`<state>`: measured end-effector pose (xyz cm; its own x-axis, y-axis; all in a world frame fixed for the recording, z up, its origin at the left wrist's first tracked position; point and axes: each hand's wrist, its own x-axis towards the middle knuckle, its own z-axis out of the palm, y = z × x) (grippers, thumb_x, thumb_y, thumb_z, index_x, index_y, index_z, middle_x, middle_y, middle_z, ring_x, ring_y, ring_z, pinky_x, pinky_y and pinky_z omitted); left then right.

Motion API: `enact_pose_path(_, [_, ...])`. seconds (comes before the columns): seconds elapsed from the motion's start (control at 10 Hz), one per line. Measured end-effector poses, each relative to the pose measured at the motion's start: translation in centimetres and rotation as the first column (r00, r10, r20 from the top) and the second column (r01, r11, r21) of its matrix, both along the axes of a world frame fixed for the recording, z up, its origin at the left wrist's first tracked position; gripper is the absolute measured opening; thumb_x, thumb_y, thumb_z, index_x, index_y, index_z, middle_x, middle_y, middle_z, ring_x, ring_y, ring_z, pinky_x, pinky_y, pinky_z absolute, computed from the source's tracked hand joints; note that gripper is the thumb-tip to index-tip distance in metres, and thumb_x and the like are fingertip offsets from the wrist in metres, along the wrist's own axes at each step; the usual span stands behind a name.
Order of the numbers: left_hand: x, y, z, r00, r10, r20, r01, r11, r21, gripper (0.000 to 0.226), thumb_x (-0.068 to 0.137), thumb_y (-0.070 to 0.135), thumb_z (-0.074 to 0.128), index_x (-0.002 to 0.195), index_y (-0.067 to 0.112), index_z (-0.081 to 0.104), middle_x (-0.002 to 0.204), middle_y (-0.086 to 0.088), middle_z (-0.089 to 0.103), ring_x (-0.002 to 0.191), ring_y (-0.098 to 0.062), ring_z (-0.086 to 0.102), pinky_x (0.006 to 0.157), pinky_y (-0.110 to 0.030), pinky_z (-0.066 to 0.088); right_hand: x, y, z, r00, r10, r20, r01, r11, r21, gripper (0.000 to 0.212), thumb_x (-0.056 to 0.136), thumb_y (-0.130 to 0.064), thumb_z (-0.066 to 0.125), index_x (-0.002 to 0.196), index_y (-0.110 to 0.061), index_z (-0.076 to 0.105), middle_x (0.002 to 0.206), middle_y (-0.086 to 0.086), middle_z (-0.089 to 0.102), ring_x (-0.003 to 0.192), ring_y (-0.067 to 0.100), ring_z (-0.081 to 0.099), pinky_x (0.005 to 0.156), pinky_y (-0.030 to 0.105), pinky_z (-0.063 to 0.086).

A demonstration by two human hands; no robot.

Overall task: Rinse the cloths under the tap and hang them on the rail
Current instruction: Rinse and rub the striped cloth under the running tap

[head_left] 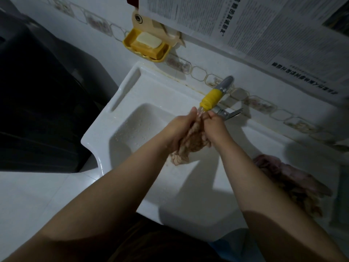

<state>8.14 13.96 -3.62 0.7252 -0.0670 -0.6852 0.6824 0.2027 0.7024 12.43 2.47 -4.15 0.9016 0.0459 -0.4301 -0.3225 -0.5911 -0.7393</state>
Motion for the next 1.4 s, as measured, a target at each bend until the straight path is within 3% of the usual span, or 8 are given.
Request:
enact_pose_path(0.2, [0.8,4.3,0.8,0.967,-0.242,0.081,0.235,0.967,0.094,0.04,0.098,0.034,0.05,0.093,-0.005,0.061,0.058,-0.017,0.053,0.039,-0.023,0.047,0.039,-0.019,0.036,-1.1,-1.5,0.3,0.966,0.235,-0.105,-0.223,0.969,0.11,0.042,0.092,-0.052,0.05,0.075,-0.018,0.068,0.074,-0.005,0.069,0.076,0.011,0.067,0.073,0.024,0.052])
enact_pose_path(0.3, [0.5,5.6,-0.7,0.906,-0.399,0.143,0.362,0.904,0.228,0.043,0.091,0.043,0.059,0.084,0.001,0.06,0.059,-0.015,0.043,0.045,-0.022,0.035,0.041,-0.025,0.026,-0.8,-1.7,0.3,0.993,0.118,0.013,-0.119,0.983,0.143,0.021,0.095,-0.031,0.052,0.087,-0.018,0.066,0.085,0.001,0.068,0.084,0.013,0.063,0.076,0.023,0.048])
enact_pose_path(0.5, [0.7,3.4,-2.0,0.975,-0.173,0.14,0.098,0.897,0.431,0.049,0.089,0.054,0.057,0.065,0.011,0.054,0.051,-0.008,0.046,0.04,-0.017,0.041,0.037,-0.019,0.031,-1.3,0.1,0.4,0.979,-0.179,0.097,0.155,0.965,0.214,0.023,0.094,-0.021,0.051,0.078,-0.011,0.065,0.068,-0.001,0.064,0.064,0.006,0.061,0.063,0.021,0.047])
enact_pose_path(0.7, [2.0,-1.4,-1.4,0.988,0.155,0.013,-0.156,0.98,0.125,0.042,0.098,0.039,0.048,0.071,0.008,0.057,0.072,-0.016,0.062,0.064,-0.029,0.059,0.059,-0.034,0.046,-2.1,3.0,-0.5,0.958,-0.067,0.279,0.086,0.995,-0.059,0.045,0.095,-0.044,0.047,0.066,-0.013,0.06,0.07,0.015,0.064,0.073,0.031,0.061,0.068,0.039,0.047])
enact_pose_path(0.9, [2.7,-1.2,-1.4,0.956,0.278,-0.097,-0.279,0.96,0.012,0.042,0.103,0.031,0.039,0.124,-0.001,0.056,0.129,-0.024,0.058,0.12,-0.037,0.054,0.084,-0.031,0.049,-2.9,3.7,-0.6,0.917,-0.026,0.399,0.031,0.999,-0.008,0.046,0.097,-0.041,0.043,0.081,-0.006,0.068,0.08,0.019,0.069,0.079,0.033,0.064,0.069,0.038,0.05])
enact_pose_path(1.0, [1.6,-1.8,-1.3,0.949,0.287,-0.134,-0.303,0.945,-0.123,0.042,0.102,0.034,0.039,0.124,0.003,0.057,0.129,-0.022,0.058,0.117,-0.037,0.057,0.069,-0.032,0.05,-1.9,2.7,-1.1,0.947,-0.041,0.318,0.084,0.989,-0.122,0.045,0.098,-0.036,0.043,0.078,-0.002,0.064,0.084,0.024,0.067,0.083,0.037,0.064,0.072,0.043,0.05])
enact_pose_path(1.2, [2.0,-1.2,-1.4,0.938,0.334,-0.088,-0.338,0.94,-0.039,0.036,0.1,0.038,0.044,0.073,0.016,0.049,0.066,-0.002,0.051,0.054,-0.013,0.049,0.044,-0.021,0.044,-3.8,3.7,-0.3,0.895,0.068,0.441,-0.022,0.994,-0.11,0.05,0.1,-0.041,0.04,0.062,-0.011,0.057,0.065,0.019,0.062,0.065,0.033,0.059,0.059,0.041,0.046])
enact_pose_path(1.4, [1.6,0.3,-1.1,0.995,0.076,-0.057,-0.089,0.957,-0.277,0.053,0.096,0.044,0.049,0.114,-0.004,0.061,0.099,-0.019,0.068,0.095,-0.028,0.066,0.091,-0.038,0.053,0.3,0.2,-1.1,0.999,-0.041,0.002,0.041,0.998,-0.043,0.033,0.099,-0.031,0.043,0.083,-0.009,0.062,0.094,0.016,0.064,0.098,0.032,0.061,0.075,0.027,0.043])
